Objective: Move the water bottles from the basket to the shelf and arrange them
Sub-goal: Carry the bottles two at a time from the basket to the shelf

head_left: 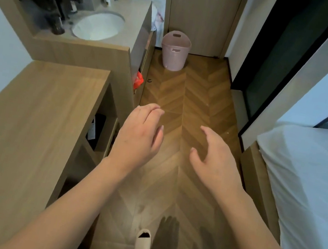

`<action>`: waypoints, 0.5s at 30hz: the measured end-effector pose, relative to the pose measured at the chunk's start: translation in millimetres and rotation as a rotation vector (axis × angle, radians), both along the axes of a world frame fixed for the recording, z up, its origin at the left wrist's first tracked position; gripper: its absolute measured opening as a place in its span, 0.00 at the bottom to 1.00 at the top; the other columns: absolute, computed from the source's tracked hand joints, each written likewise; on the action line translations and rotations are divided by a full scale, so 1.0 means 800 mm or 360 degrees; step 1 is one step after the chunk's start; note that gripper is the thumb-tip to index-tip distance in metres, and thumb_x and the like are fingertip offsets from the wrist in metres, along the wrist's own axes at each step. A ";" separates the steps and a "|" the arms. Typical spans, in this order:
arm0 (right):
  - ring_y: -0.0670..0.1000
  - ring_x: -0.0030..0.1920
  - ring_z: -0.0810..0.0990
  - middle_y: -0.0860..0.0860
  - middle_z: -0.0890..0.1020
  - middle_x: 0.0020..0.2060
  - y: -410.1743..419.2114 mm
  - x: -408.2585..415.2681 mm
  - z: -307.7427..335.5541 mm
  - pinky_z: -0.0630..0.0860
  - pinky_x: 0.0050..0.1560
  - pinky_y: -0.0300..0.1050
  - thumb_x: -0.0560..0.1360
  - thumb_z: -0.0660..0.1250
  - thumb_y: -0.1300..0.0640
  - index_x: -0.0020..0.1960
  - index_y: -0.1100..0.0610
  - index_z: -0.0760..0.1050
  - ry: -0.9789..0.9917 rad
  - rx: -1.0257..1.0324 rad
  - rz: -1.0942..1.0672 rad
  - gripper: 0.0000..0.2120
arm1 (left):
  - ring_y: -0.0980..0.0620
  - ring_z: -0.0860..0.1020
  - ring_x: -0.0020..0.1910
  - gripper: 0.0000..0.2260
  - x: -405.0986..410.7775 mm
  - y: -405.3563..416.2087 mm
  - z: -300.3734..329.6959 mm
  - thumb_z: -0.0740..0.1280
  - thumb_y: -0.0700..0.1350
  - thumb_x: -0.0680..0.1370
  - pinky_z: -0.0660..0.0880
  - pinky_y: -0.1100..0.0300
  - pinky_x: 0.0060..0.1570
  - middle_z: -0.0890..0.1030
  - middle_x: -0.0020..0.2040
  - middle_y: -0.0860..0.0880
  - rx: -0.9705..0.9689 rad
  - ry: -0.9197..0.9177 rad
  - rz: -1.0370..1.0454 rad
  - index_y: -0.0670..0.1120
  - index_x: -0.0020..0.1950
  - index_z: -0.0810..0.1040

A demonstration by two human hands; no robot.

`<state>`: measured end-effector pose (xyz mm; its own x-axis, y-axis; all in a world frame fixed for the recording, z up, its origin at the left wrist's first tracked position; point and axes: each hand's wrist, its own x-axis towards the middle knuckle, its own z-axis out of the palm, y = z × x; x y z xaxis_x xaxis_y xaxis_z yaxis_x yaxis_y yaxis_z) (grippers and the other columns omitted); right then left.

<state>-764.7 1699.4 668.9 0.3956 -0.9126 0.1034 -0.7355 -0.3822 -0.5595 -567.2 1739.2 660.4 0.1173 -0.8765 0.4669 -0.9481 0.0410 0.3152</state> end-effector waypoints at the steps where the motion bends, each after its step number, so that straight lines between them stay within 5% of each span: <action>1: 0.46 0.72 0.67 0.49 0.69 0.73 -0.023 0.007 0.001 0.60 0.68 0.37 0.78 0.65 0.51 0.77 0.53 0.61 -0.0006 0.0001 -0.0012 0.29 | 0.49 0.74 0.64 0.14 0.006 -0.025 0.002 0.65 0.44 0.79 0.68 0.57 0.67 0.77 0.63 0.45 -0.0003 -0.0007 -0.0012 0.41 0.64 0.76; 15: 0.50 0.62 0.77 0.48 0.69 0.72 -0.424 0.032 -0.011 0.71 0.67 0.44 0.78 0.65 0.49 0.76 0.51 0.61 -0.0081 0.0053 -0.0099 0.28 | 0.50 0.73 0.65 0.15 0.044 -0.426 -0.006 0.65 0.46 0.79 0.65 0.60 0.68 0.77 0.64 0.47 0.0124 -0.0103 -0.0074 0.43 0.65 0.76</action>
<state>-739.5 1360.5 660.2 0.3330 -0.9385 0.0907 -0.7277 -0.3170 -0.6083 -531.7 1398.2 655.9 0.0477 -0.9141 0.4026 -0.9643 0.0630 0.2574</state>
